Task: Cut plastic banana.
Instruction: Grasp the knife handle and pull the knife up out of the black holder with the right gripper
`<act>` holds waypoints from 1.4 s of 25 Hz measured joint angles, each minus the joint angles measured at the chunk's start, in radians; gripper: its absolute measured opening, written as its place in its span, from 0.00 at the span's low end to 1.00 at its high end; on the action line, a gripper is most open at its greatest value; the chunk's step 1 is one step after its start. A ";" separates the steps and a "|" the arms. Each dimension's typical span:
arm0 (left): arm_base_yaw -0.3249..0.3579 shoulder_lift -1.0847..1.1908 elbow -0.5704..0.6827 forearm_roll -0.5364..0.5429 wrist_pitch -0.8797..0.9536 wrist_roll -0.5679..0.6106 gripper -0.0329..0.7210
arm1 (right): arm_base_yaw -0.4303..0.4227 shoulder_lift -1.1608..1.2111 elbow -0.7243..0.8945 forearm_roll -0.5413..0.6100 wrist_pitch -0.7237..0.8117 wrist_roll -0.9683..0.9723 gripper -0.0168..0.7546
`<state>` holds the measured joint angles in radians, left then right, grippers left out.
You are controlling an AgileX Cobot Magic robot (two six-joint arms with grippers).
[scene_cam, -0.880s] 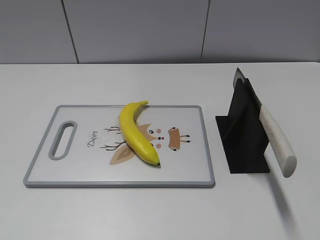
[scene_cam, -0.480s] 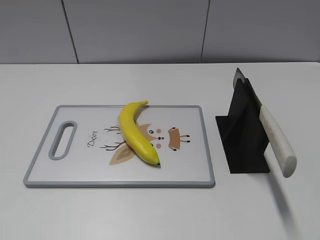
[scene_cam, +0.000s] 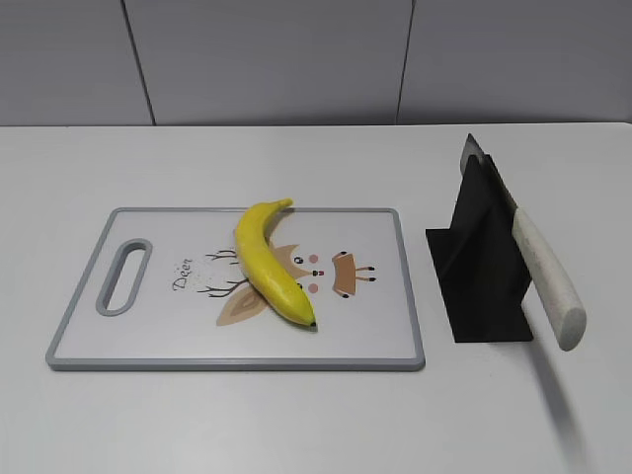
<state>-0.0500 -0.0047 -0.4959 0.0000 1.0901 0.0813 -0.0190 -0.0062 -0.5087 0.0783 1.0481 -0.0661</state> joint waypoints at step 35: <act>0.000 0.000 0.000 0.000 0.000 0.000 0.83 | 0.000 0.524 -0.136 0.114 0.031 0.000 0.67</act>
<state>-0.0500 -0.0047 -0.4959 0.0000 1.0901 0.0813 -0.0190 0.5183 -0.6442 0.1921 1.0793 -0.0661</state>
